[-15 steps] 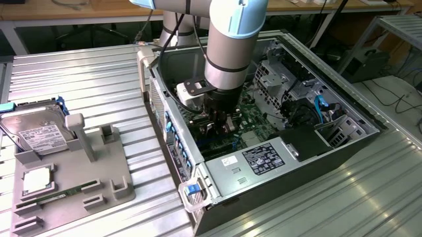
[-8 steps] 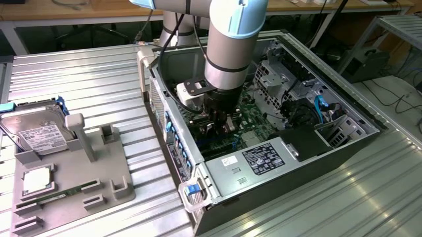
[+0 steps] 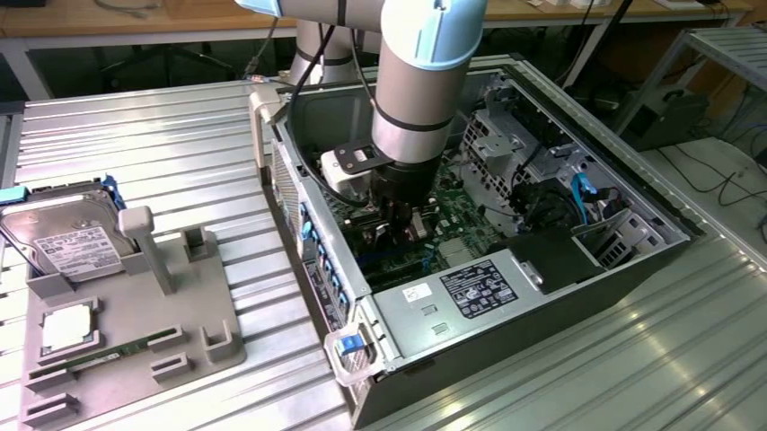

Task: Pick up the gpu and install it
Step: 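Insert the gpu into the slot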

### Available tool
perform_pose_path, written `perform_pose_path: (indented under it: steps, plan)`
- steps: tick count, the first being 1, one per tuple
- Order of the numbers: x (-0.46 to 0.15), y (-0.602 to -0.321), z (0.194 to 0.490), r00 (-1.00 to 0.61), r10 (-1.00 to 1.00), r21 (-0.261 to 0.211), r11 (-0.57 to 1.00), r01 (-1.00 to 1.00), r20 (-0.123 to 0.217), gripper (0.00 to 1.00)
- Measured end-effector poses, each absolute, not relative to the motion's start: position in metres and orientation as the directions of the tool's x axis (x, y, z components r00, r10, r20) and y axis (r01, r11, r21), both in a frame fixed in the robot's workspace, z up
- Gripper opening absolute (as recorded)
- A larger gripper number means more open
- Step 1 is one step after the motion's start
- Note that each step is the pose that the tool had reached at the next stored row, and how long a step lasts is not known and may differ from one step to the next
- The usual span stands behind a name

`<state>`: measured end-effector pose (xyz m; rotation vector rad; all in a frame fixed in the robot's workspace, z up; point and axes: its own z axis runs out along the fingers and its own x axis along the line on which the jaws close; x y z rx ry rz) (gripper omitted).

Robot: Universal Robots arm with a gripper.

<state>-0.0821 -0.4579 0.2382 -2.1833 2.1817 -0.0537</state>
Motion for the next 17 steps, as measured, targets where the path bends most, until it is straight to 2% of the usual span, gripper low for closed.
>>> perform_pose_path:
  steps: [17]
  plan:
    - [-0.082,-0.4559,0.2313,0.001,-1.0,-0.062,0.0,-0.998,-0.014,0.28]
